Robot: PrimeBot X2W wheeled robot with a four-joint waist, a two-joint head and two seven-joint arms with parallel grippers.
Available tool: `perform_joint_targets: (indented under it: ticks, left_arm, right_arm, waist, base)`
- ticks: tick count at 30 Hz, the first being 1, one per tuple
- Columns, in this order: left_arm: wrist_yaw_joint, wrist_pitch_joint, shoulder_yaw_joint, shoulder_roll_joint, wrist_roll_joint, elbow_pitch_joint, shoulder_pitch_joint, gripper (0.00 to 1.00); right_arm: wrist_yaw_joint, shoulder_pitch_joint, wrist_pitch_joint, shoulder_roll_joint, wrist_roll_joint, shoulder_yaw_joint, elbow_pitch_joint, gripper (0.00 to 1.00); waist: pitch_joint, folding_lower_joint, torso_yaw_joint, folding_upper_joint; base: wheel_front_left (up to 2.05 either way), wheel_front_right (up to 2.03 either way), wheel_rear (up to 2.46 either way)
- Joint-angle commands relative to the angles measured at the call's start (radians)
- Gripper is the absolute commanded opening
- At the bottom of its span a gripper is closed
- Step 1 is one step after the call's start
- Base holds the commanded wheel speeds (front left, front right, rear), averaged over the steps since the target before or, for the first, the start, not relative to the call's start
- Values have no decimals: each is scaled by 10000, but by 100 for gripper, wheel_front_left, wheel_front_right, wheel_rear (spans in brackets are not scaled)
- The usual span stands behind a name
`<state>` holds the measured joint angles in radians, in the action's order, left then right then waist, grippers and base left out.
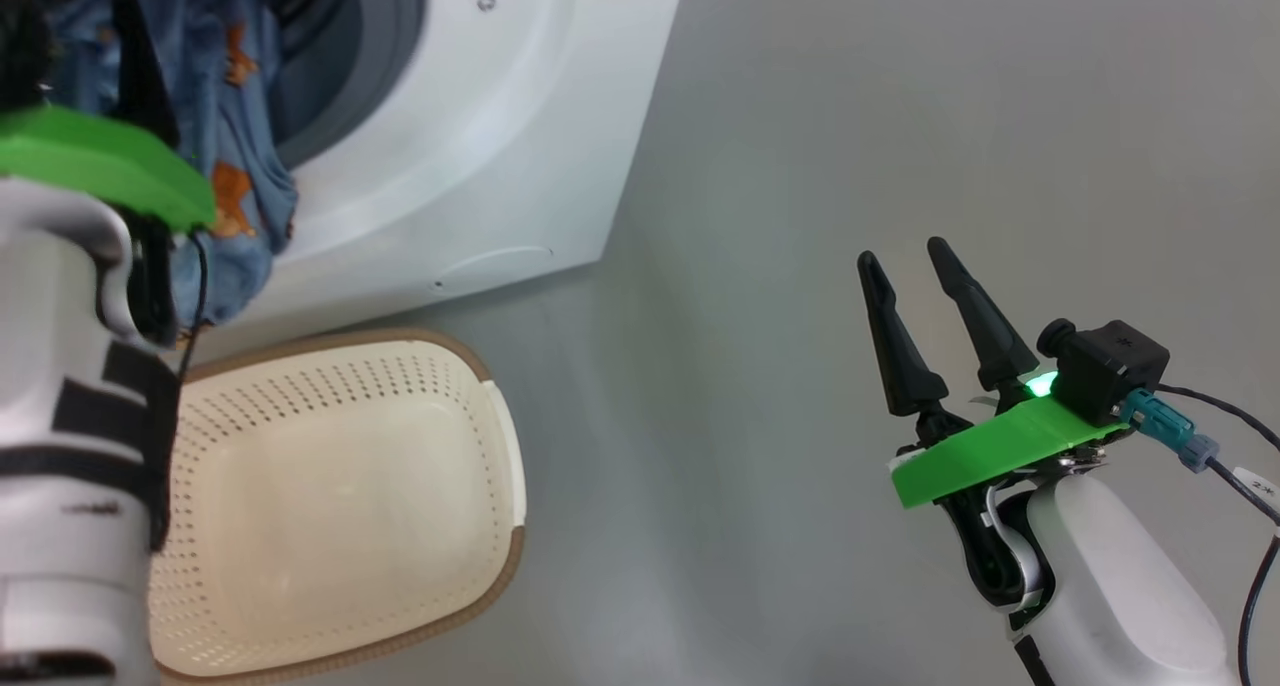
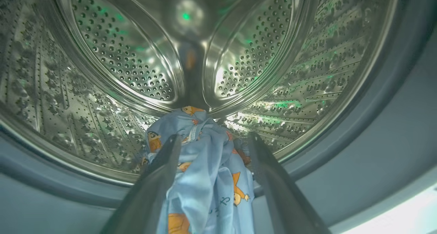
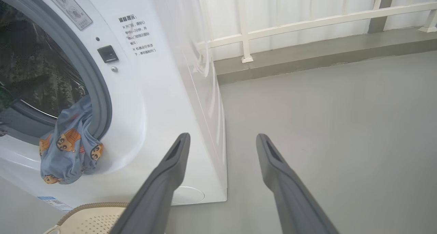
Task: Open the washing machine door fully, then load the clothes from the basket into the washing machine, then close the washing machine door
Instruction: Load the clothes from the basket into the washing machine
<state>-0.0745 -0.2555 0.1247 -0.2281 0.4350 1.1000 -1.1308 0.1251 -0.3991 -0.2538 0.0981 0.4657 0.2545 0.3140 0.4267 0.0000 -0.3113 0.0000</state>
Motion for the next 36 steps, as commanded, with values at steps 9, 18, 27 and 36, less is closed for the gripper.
perform_joint_targets:
  ticks: [9, 18, 27, 36]
  left_arm:
    - [-211, -61, -643, -43, -266, -2678, 3009, 100]
    - [-238, -62, -960, 409, -568, -4769, 5412, 100]
    - [17, -62, -1297, 773, -915, -6632, 7421, 100]
    - [216, -62, -1673, 1011, -1110, -7748, 8846, 100]
  right_arm:
    - [56, 522, -80, 346, 104, 163, 27, 100]
    - [56, 820, -80, 575, 222, 193, 113, 100]
    - [56, 1088, -80, 714, 274, 61, 138, 100]
    - [56, 1104, -80, 806, 425, 193, 113, 100]
  waist:
    - [-1735, 0, 788, 0]
    - [-2533, 0, 1221, 0]
    - [-3083, 0, 1696, 0]
    - [-3406, 0, 1881, 0]
  base:
    - [0, 0, 0]
    - [0, 0, 0]
    - [0, 0, 0]
    - [0, 0, 0]
